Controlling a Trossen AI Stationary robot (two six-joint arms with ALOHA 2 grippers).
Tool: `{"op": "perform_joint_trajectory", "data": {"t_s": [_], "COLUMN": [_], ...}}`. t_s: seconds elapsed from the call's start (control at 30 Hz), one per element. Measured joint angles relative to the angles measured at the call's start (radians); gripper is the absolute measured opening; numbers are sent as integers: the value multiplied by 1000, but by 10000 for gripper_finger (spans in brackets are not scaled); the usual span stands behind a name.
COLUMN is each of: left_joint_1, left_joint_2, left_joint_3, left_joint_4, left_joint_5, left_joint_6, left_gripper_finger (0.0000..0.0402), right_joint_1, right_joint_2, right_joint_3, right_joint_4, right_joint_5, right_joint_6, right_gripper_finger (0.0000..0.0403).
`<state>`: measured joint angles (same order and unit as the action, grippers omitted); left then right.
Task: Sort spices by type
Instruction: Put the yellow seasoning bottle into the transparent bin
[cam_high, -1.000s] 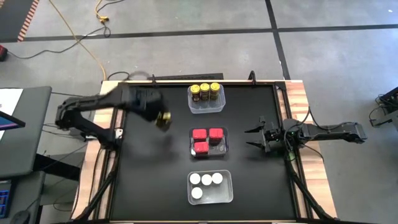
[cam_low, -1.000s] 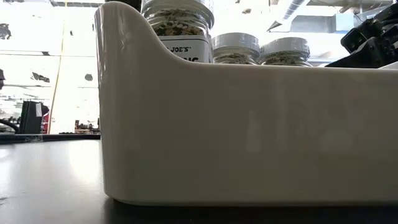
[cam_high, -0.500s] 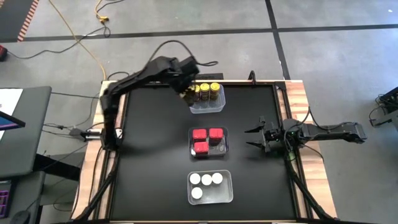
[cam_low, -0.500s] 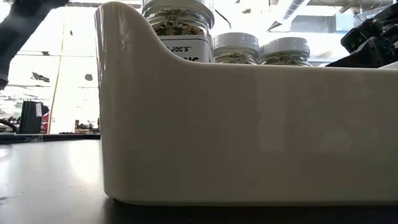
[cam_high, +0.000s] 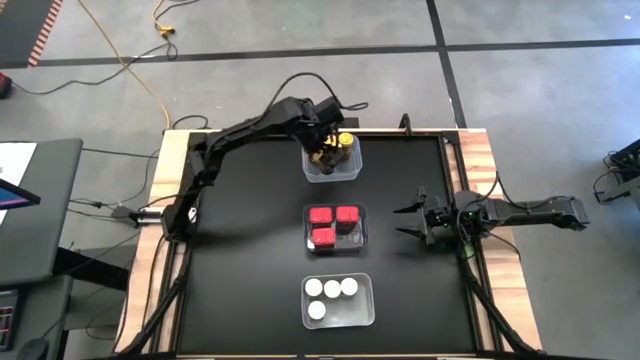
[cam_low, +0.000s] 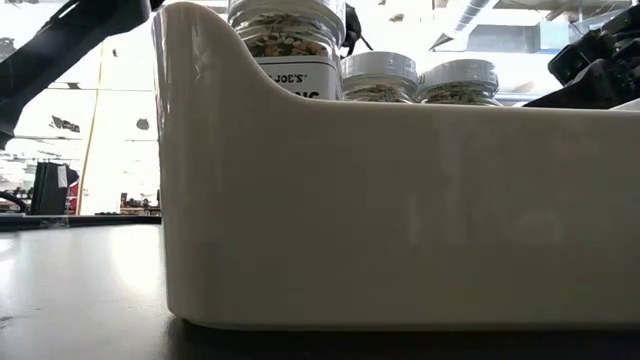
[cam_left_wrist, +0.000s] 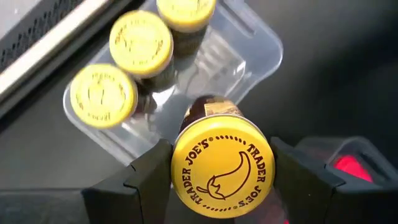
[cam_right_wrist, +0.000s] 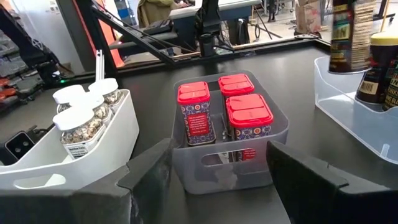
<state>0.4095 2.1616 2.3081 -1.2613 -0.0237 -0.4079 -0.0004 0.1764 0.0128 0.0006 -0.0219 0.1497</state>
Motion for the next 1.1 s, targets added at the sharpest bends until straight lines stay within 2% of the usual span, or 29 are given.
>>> {"op": "perform_joint_trajectory", "data": {"t_s": [0.27,0.4,1.1], "left_joint_1": [27,42,30], "left_joint_2": [0,0,0], "left_joint_3": [0,0,-184], "left_joint_4": [0,-52,60], "left_joint_5": [-16,-61,-61], "left_joint_6": [-1,18,-13], "left_gripper_finger": [230,230,230], "right_joint_1": [0,0,0], "right_joint_2": [0,0,0], "right_joint_3": [0,0,0], "right_joint_4": [0,0,0], "right_joint_5": [0,0,0], "right_joint_6": [0,0,0], "right_gripper_finger": [286,286,286]}}
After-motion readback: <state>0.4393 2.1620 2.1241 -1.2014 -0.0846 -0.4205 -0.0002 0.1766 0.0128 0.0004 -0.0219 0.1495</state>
